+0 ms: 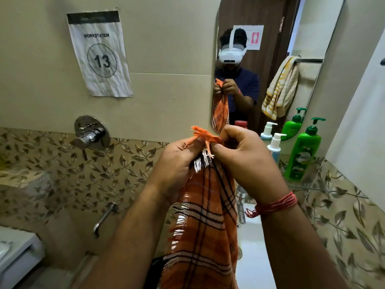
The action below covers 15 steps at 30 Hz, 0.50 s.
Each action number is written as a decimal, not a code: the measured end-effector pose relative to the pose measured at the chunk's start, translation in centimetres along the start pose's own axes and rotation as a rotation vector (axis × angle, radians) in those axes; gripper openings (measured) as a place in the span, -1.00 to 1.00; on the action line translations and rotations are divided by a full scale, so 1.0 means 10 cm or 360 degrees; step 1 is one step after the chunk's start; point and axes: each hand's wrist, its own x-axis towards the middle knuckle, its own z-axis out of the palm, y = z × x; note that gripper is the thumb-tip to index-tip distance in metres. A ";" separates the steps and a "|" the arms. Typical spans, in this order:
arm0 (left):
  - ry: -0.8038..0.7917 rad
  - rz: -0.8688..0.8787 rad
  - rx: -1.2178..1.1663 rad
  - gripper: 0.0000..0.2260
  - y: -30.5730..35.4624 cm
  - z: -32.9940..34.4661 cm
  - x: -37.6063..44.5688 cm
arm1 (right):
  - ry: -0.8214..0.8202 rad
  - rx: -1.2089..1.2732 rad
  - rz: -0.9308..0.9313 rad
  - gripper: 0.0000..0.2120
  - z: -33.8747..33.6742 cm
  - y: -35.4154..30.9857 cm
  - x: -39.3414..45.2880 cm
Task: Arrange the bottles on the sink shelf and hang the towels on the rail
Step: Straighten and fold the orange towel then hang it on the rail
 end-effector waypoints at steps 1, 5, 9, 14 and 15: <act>-0.0005 0.0002 -0.0029 -0.71 -0.01 -0.01 0.01 | 0.0009 0.0055 -0.0006 -0.79 -0.01 0.02 0.00; 0.0121 0.0034 -0.0134 -0.80 -0.03 -0.02 0.06 | 0.0065 0.0039 -0.0108 -0.85 -0.03 0.10 0.01; 0.0175 0.0103 -0.0014 -0.78 -0.06 0.01 0.12 | 0.0044 0.0165 -0.0244 -0.95 -0.03 0.12 0.00; 0.0122 0.0090 0.0066 -0.78 -0.05 0.02 0.15 | -0.0009 -0.0018 -0.0176 -0.91 -0.04 0.10 0.06; 0.0117 0.0081 0.0087 -0.79 -0.05 0.02 0.15 | -0.0028 -0.0068 -0.0178 -0.89 -0.03 0.08 0.07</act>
